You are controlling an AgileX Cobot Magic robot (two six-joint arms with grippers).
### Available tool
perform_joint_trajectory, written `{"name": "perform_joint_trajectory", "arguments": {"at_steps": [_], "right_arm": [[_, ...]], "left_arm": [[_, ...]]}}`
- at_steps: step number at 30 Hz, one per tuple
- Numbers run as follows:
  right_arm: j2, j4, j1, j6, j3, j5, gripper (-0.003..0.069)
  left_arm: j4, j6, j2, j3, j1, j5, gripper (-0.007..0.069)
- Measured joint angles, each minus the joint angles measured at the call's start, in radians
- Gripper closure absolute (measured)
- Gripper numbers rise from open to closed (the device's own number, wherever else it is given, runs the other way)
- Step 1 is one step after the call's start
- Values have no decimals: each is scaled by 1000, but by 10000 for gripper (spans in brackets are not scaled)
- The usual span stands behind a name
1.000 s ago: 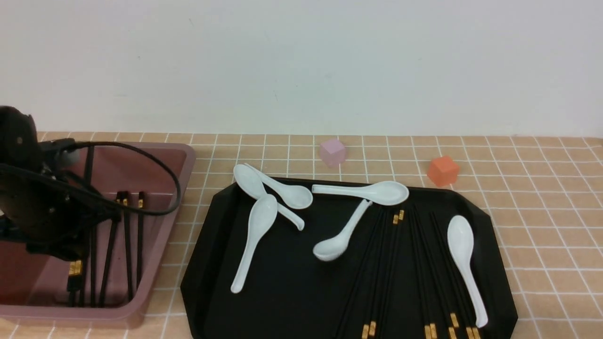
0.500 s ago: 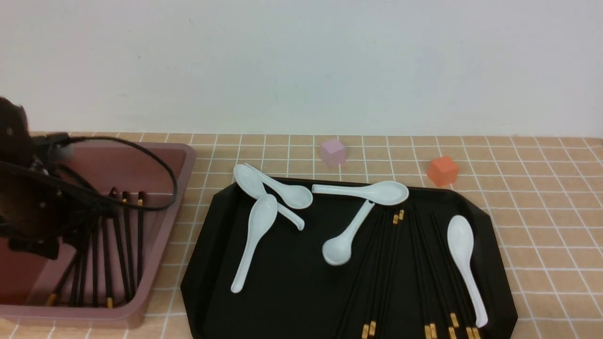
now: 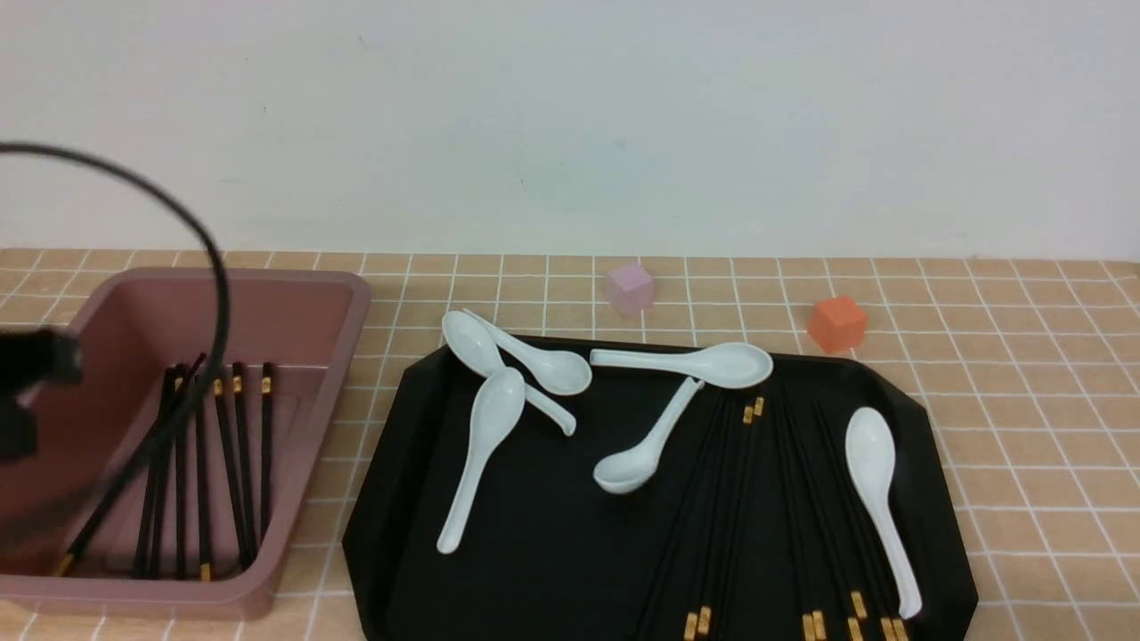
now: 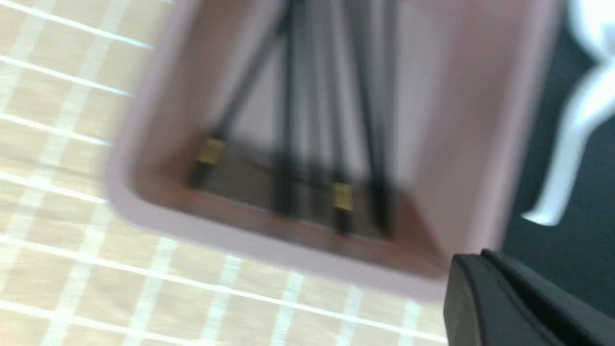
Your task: On brown tablecloth take chopsticks from black tray and put them in box.
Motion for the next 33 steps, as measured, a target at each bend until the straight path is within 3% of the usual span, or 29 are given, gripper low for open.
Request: {"name": "perform_joint_trajectory", "arguments": {"at_steps": [6, 14, 27, 33], "right_arm": [[0, 0, 0, 0, 0, 0, 419], [0, 0, 0, 0, 0, 0, 419], [0, 0, 0, 0, 0, 0, 419], [0, 0, 0, 0, 0, 0, 419]], "left_arm": [[-189, 120, -339, 353, 0, -239, 637], [-263, 139, -644, 614, 0, -373, 637], [-207, 140, -694, 690, 0, -416, 637], [-74, 127, -829, 738, -6, -453, 637]]}}
